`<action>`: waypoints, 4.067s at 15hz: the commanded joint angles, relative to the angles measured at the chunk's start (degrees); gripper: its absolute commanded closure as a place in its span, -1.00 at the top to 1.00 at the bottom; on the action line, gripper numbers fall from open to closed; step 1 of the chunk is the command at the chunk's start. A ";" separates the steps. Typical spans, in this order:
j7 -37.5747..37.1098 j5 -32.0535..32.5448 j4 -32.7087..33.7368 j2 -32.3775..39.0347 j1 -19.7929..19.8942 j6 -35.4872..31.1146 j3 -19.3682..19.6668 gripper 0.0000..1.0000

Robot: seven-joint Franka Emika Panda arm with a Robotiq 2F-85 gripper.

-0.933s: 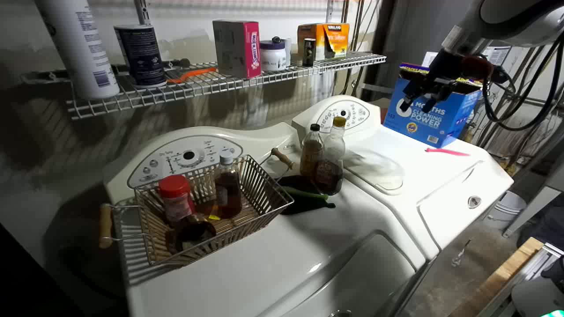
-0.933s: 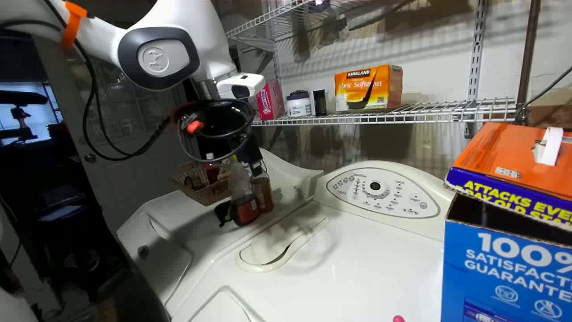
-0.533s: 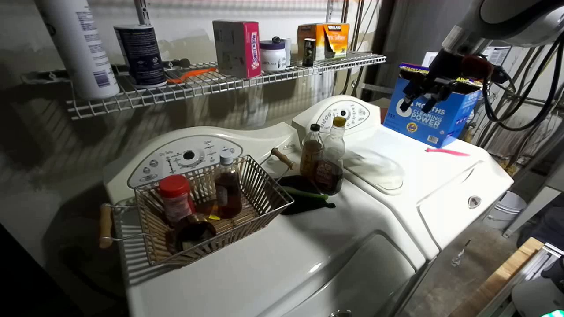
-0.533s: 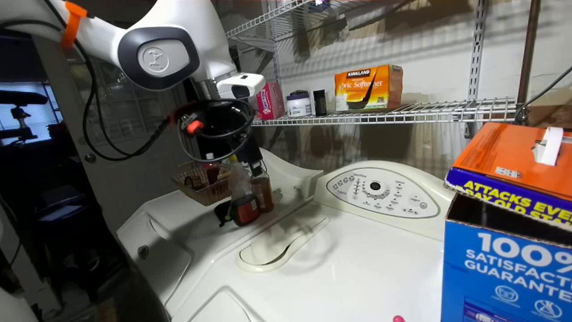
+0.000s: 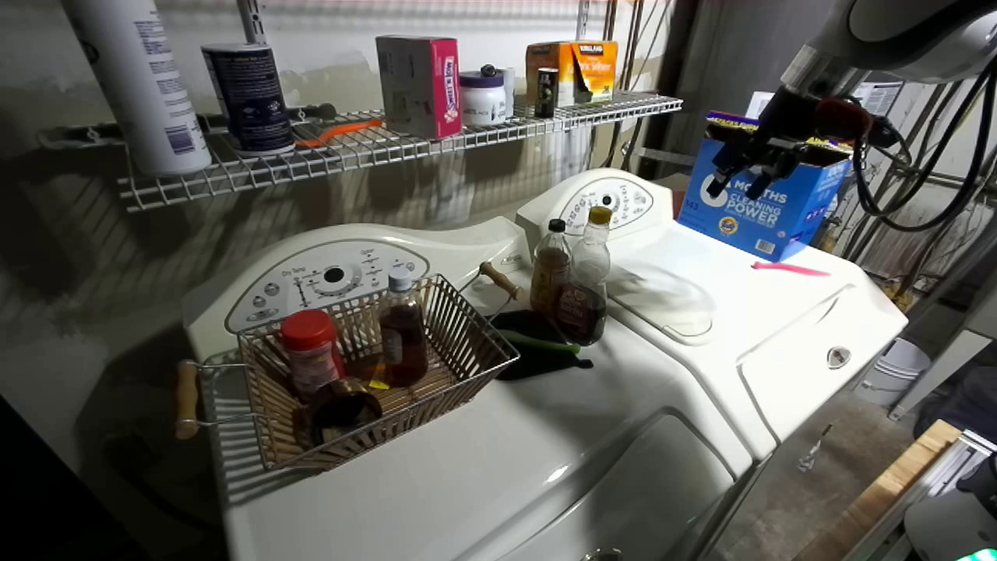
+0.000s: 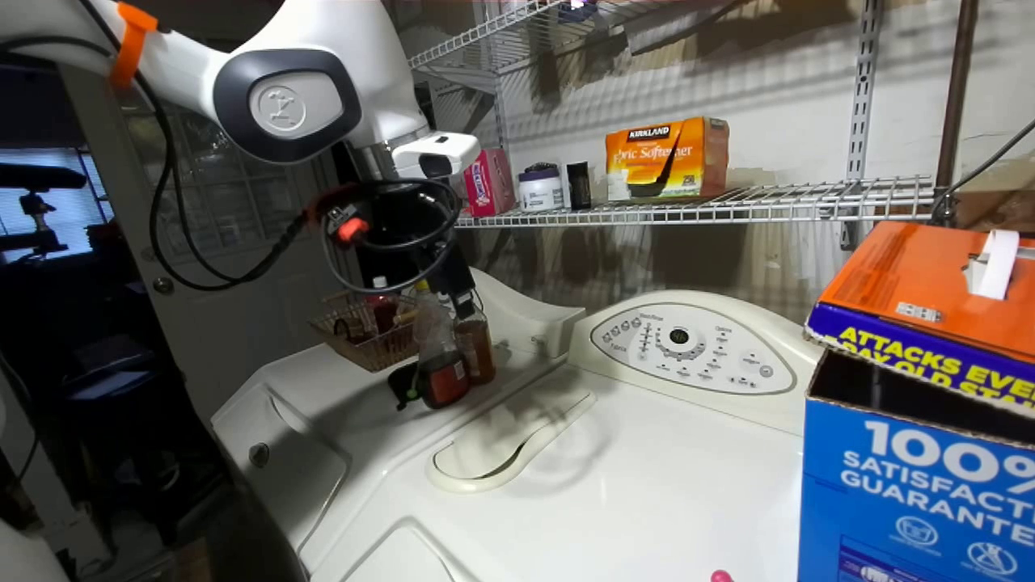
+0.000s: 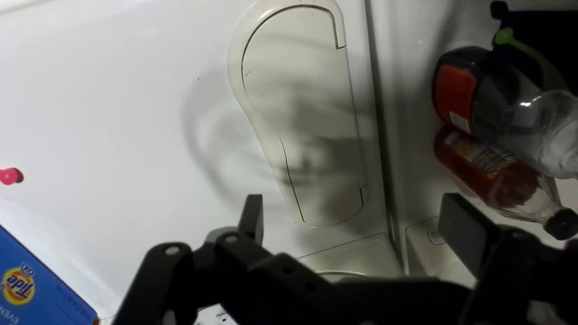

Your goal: Press a button on the right washing machine

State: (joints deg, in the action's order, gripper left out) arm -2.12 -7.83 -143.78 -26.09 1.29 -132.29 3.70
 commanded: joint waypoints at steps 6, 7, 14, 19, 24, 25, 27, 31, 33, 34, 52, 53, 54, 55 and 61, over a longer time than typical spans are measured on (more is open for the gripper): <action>6.74 3.05 9.39 11.07 0.18 -3.51 0.90 1.00; 7.90 3.84 10.82 13.25 0.49 -4.92 1.03 1.00; 19.90 -0.30 22.74 28.95 2.04 -9.72 4.32 1.00; 25.11 -4.06 30.94 37.75 5.14 -10.88 2.73 0.47; 26.49 -5.88 39.48 45.48 8.24 -12.32 0.15 -0.24; 26.36 -5.39 41.01 46.88 8.79 -12.41 -0.19 -0.40; 26.61 -5.47 43.79 49.37 10.14 -12.33 -1.18 -0.65; 27.00 -5.57 49.09 54.18 12.54 -12.61 -3.35 -1.00; 26.85 -5.37 51.09 55.82 13.44 -12.87 -4.18 -1.00; 24.66 -3.09 46.95 52.71 12.37 -12.52 -3.20 -0.98; 25.35 -1.63 58.19 61.72 12.96 -10.96 -4.81 -1.00; 25.31 -1.40 59.07 62.42 13.02 -10.83 -4.75 -1.00; 25.17 -1.06 59.99 63.17 13.06 -10.50 -4.59 -1.00; 25.14 -0.88 60.82 63.76 13.16 -10.01 -4.59 -1.00; 24.26 0.74 65.33 67.25 13.23 -9.99 -4.18 -1.00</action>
State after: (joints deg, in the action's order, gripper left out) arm 22.97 -8.87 -83.34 38.21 14.10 -144.18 -0.32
